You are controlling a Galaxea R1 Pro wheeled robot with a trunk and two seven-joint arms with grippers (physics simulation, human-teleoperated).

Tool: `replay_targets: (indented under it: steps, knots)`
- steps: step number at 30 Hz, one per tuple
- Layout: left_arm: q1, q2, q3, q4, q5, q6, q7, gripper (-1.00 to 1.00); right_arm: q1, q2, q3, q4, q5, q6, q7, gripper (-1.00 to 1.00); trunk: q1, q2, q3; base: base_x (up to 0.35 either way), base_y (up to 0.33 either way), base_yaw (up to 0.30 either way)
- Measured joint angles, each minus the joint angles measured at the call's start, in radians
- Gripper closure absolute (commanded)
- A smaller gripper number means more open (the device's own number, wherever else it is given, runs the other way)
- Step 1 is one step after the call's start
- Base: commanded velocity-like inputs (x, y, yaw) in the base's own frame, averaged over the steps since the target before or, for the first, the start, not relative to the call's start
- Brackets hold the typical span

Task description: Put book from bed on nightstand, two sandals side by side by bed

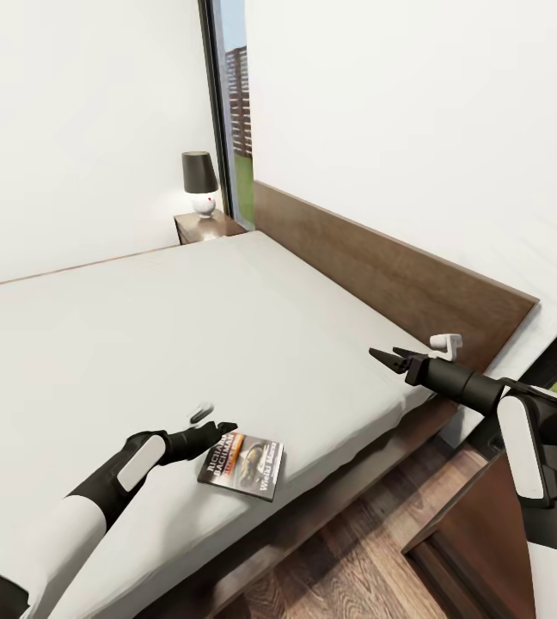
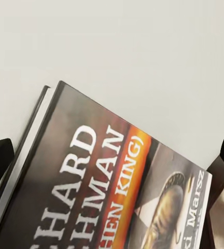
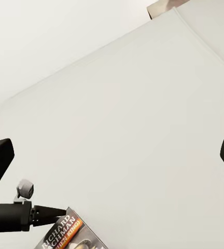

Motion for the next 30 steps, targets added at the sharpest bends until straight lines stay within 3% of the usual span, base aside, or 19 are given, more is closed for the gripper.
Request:
replay_targets:
  steps: [30]
  knots:
    - [0.001,-0.030,-0.002,0.002,-0.003,-0.001,0.003,-1.00,0.000,0.000,0.000,0.000,0.000,0.000,0.000,-1.00,0.000,0.000,0.000,0.000,0.000,0.000]
